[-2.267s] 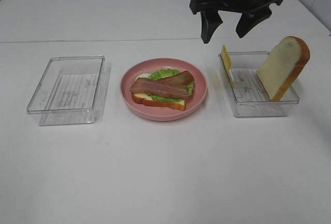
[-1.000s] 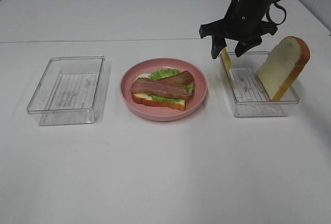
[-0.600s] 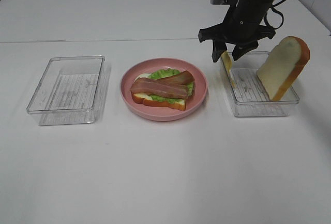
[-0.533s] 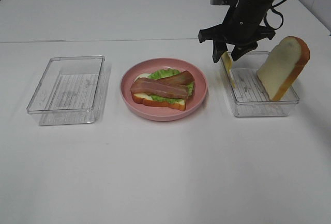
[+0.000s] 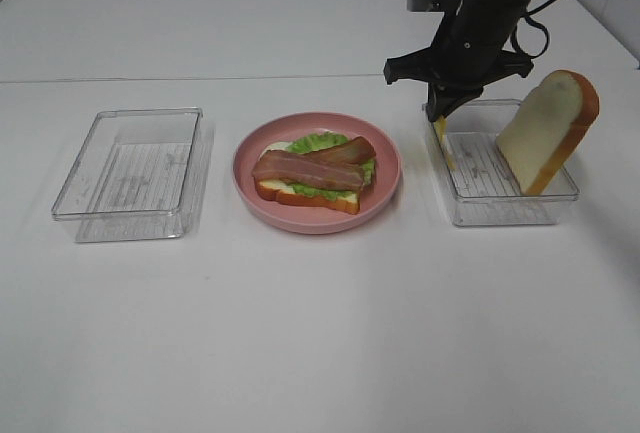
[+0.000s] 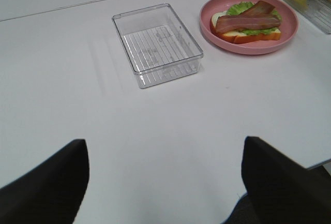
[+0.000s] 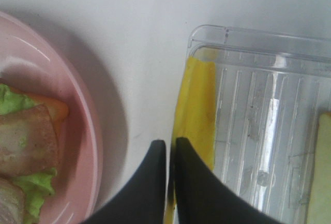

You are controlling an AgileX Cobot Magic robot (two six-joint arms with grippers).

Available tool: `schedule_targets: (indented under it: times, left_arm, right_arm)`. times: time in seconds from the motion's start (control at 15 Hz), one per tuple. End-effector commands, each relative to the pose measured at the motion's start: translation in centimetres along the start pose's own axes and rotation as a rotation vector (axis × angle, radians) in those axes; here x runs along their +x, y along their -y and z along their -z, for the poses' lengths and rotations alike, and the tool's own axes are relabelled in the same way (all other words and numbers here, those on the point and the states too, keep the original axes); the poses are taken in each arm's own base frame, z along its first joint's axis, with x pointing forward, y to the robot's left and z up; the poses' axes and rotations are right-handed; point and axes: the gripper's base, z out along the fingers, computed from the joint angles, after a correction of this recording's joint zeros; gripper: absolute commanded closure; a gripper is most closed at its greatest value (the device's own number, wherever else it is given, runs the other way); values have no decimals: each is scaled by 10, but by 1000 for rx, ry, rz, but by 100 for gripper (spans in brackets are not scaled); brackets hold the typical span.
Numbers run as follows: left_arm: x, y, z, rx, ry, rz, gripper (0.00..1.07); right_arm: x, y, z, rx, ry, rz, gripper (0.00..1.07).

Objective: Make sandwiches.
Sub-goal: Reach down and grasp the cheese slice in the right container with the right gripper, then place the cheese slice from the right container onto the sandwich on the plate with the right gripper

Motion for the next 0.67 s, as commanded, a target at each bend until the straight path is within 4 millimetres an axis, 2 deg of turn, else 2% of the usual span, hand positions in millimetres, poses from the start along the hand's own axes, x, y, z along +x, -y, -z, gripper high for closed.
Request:
schedule_targets:
  times: [0.07,0.2,0.33,0.47,0.67]
  left_arm:
    - [1,0,-1,2,11,1,29]
    - [1,0,-1,2,11,1,29]
    - [1,0,-1,2,11,1,29]
    - [1,0,-1,2,11,1,29]
    - [1,0,-1,2,11,1,29]
  right_arm:
    - [-1,2,1,9,-1,-4,107]
    - [-1,1,4,8,3,-3,107]
    - [-2,0,18,4,22,-2,107]
    - [-4,-1,44,-1,63,1,107]
    - [-2,-7,94,-29,136,8,107]
